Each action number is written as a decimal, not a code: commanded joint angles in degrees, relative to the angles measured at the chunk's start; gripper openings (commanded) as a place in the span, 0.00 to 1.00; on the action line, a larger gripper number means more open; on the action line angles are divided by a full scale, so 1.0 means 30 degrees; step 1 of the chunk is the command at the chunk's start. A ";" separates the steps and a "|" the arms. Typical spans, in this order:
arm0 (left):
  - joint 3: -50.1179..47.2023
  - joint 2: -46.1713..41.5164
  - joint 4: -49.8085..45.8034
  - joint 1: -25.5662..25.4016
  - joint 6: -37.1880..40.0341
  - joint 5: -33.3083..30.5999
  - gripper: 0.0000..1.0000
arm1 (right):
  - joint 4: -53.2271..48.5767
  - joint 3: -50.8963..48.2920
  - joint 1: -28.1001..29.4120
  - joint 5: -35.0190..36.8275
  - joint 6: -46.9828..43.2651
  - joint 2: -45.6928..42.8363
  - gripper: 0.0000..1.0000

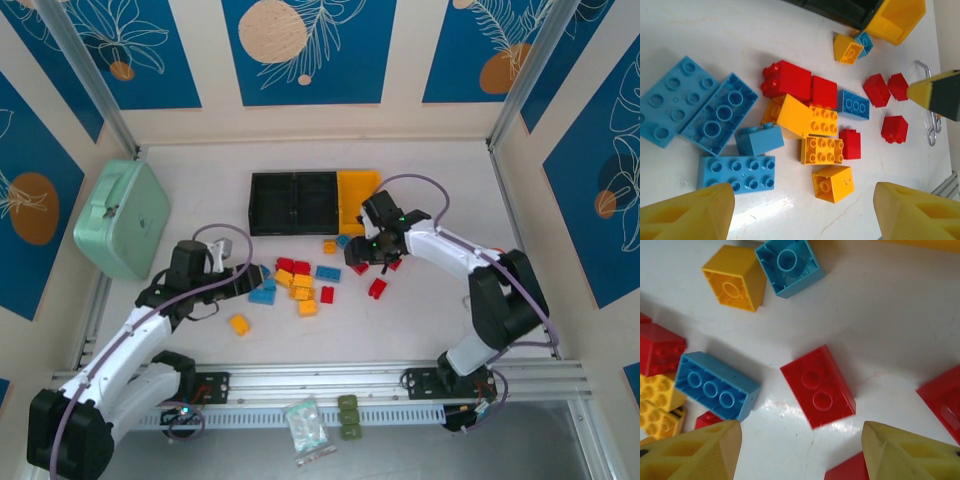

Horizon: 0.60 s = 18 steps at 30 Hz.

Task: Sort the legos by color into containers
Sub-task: Pick up the lego from the center of the table.

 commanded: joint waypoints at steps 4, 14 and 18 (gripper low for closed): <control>-0.0586 -0.0064 0.0372 -0.0717 -0.0858 -0.0149 0.73 | 0.0167 0.1521 0.0507 0.1380 -0.1462 0.2188 0.66; -0.1109 0.0098 0.1156 -0.1025 -0.1514 -0.0569 0.74 | 0.0257 0.1867 0.1003 0.1760 -0.1674 0.3924 0.53; -0.1199 0.0228 0.1360 -0.1109 -0.1660 -0.0547 0.74 | 0.0005 0.2165 0.1262 0.2022 -0.1590 0.4013 0.34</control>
